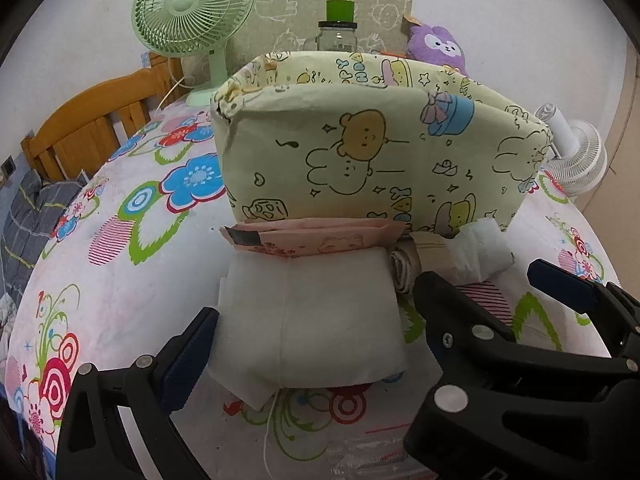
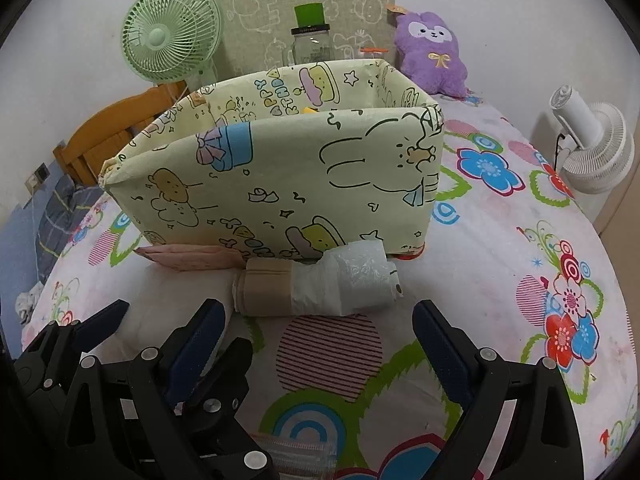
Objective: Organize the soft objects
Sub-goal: 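Move the left tool to the folded white cloth while the right tool approaches the wrapped roll, then close the left tool on the white cloth while the right tool closes on the wrapped roll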
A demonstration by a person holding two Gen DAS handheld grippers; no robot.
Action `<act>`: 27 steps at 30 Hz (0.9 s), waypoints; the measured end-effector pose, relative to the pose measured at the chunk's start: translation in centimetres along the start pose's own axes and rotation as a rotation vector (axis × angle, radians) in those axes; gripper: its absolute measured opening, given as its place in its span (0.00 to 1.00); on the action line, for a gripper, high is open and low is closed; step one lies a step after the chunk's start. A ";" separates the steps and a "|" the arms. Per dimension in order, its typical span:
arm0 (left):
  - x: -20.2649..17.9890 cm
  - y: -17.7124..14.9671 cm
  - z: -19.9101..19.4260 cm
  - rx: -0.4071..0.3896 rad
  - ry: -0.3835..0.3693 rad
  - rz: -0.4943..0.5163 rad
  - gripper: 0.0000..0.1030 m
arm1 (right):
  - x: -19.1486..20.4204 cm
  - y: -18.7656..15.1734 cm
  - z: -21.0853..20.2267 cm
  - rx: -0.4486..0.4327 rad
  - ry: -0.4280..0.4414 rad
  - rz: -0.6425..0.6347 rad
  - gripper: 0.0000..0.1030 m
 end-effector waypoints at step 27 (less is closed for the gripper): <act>0.7 -0.1 -0.1 -0.013 0.036 -0.019 0.76 | -0.3 -0.2 0.7 0.019 -0.006 0.013 0.94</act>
Point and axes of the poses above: each gripper's, at about its wrist camera, not at the fingertips, and z roughly the way its jaws point, x to its left, y to its top, the point moved 4 cm from there along z, roughly the way its jaws point, and after that the axes turned 10 degrees about -x, right-handed, at the moved point
